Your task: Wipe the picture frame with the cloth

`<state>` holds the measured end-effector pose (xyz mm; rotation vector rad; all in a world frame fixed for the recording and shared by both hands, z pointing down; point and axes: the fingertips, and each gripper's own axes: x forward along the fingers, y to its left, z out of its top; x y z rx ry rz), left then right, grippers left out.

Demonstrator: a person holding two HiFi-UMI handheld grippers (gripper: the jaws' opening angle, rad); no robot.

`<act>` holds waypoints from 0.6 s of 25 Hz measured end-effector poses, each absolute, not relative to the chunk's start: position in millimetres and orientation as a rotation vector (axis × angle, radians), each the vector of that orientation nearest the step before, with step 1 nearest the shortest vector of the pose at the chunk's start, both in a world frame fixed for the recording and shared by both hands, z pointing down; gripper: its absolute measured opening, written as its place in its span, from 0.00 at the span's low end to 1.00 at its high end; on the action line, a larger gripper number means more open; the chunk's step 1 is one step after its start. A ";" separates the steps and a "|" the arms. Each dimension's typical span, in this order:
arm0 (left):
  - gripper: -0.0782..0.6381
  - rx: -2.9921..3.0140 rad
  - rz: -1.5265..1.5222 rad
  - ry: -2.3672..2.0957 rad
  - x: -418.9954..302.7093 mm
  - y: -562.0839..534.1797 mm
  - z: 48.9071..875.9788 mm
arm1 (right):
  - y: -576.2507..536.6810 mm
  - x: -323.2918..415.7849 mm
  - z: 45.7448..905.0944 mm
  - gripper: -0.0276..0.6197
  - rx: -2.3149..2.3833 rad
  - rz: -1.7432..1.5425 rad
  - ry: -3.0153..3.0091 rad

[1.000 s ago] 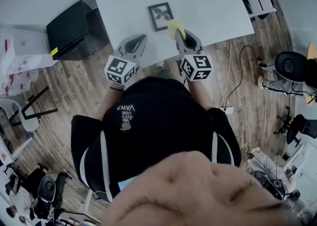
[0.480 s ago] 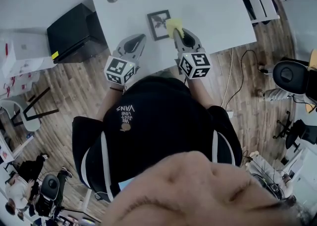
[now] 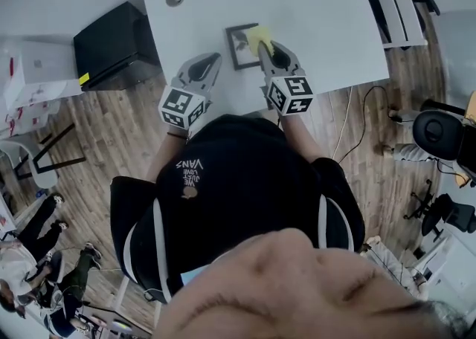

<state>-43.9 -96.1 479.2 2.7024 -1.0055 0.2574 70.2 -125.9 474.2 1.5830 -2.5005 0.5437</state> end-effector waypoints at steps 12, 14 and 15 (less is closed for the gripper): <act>0.14 2.667 0.265 -1.058 -37.2 -124.9 488.6 | -168.6 62.3 490.3 0.12 1.492 0.587 -2.534; 0.14 2.671 0.266 -1.057 -33.7 -127.6 489.0 | -174.7 62.9 492.7 0.12 1.483 0.592 -2.537; 0.14 2.672 0.265 -1.057 -32.1 -129.0 489.0 | -177.8 63.2 494.4 0.12 1.480 0.596 -2.537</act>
